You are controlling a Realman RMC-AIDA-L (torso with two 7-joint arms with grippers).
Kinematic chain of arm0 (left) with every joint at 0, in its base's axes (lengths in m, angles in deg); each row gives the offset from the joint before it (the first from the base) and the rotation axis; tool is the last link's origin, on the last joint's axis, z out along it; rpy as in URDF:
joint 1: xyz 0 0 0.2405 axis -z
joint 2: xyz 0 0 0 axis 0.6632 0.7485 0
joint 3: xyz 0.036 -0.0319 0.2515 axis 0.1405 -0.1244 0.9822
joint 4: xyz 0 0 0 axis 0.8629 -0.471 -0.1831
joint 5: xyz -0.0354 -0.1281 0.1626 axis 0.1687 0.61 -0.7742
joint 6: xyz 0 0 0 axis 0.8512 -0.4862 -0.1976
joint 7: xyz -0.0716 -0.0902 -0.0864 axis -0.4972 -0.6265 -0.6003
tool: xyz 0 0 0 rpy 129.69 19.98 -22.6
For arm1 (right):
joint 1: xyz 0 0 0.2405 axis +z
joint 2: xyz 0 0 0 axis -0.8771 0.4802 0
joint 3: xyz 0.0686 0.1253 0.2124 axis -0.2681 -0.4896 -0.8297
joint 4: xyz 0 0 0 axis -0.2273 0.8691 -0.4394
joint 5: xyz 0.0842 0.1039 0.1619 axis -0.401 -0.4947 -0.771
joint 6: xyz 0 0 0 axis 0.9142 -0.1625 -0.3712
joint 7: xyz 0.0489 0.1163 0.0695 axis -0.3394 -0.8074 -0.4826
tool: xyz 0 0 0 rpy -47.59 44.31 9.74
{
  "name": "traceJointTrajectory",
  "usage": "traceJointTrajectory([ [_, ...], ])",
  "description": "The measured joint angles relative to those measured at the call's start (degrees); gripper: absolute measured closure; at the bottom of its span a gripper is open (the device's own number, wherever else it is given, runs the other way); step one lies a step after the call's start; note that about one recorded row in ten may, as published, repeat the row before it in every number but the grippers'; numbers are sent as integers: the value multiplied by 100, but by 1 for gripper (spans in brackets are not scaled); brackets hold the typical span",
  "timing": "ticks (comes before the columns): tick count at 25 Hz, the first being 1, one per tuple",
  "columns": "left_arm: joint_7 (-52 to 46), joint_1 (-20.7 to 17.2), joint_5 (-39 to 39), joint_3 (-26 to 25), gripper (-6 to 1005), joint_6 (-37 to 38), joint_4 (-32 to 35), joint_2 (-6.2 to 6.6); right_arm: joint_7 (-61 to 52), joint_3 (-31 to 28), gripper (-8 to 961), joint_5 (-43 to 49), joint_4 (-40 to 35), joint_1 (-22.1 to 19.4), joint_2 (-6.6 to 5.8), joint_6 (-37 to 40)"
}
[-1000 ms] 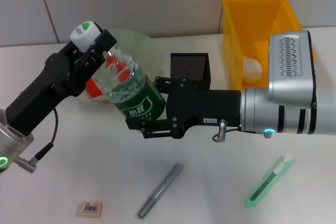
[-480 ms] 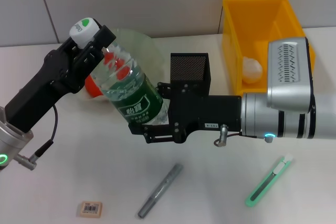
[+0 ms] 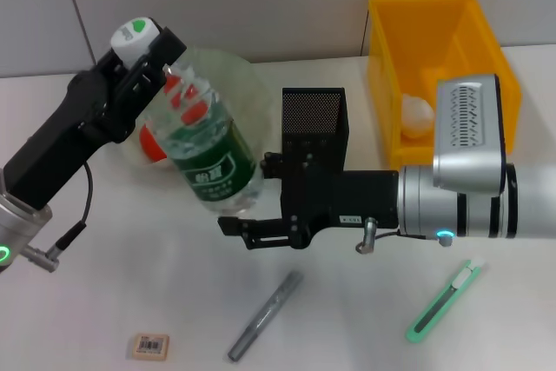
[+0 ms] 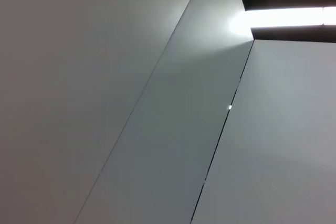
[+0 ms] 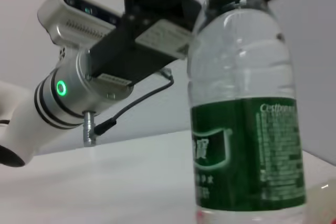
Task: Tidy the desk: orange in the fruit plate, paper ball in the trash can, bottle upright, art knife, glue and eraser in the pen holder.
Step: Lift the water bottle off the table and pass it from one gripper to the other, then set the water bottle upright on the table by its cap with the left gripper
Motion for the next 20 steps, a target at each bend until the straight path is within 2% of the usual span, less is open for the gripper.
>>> traceJointTrajectory([
  [20,46,52,44,6,558,-66,17,-2,90,-56,185,-24,-166,-116,0,-56],
])
